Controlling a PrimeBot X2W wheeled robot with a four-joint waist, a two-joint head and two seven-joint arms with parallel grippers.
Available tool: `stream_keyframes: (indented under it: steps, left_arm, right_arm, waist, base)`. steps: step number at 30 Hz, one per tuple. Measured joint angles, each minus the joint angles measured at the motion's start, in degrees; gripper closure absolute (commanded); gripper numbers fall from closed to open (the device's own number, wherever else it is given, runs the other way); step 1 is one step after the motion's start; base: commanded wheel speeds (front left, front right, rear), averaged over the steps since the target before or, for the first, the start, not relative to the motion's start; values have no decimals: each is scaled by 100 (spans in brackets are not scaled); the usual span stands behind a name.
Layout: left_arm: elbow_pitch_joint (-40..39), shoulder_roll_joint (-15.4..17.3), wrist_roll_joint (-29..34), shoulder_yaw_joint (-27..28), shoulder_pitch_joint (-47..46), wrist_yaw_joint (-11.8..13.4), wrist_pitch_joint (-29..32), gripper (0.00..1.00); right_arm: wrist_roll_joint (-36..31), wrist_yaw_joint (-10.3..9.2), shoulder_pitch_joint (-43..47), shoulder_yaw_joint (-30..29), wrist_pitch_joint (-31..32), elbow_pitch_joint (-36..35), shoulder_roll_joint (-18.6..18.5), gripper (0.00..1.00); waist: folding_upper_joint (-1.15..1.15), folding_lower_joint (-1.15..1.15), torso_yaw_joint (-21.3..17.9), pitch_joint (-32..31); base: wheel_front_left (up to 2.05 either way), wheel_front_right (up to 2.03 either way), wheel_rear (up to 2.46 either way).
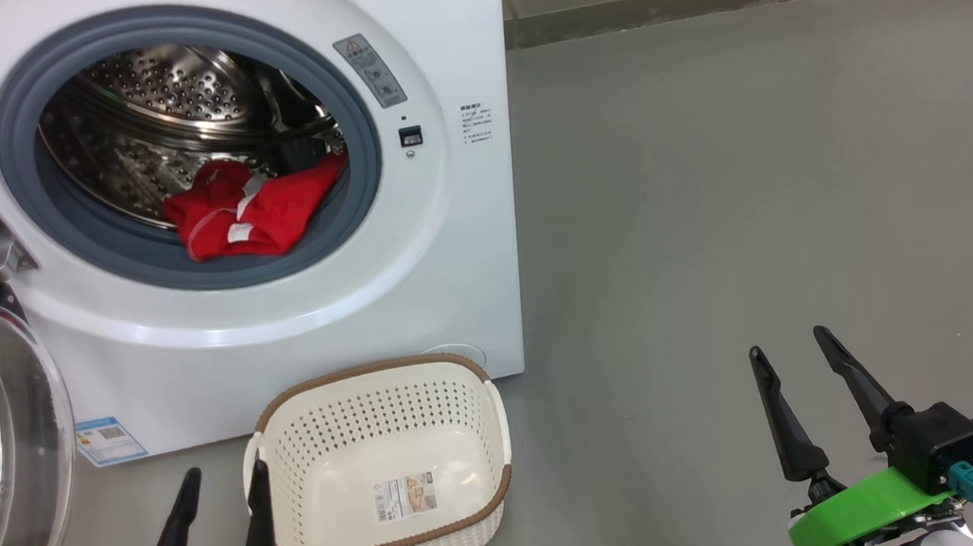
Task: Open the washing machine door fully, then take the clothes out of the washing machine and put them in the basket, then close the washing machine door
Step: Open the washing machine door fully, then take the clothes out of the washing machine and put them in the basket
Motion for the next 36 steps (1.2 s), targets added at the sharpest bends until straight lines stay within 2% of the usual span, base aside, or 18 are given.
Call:
stream_keyframes:
  steps: [19, 36]
  left_arm:
    - [-58, -104, 263, 202, 127, 86, 0, 0]
    - [-245, -164, 252, 304, 127, 52, -1, 0]
  right_arm:
    - [-40, 0, 17, -56, 0, -52, -1, 0]
    - [-40, 0, 73, 9, 0, -27, -8, 0]
  waist:
    - [0, 0, 17, -9]
    - [0, 0, 29, 32]
  base:
    - [11, -11, 0]
    - [159, -159, 0]
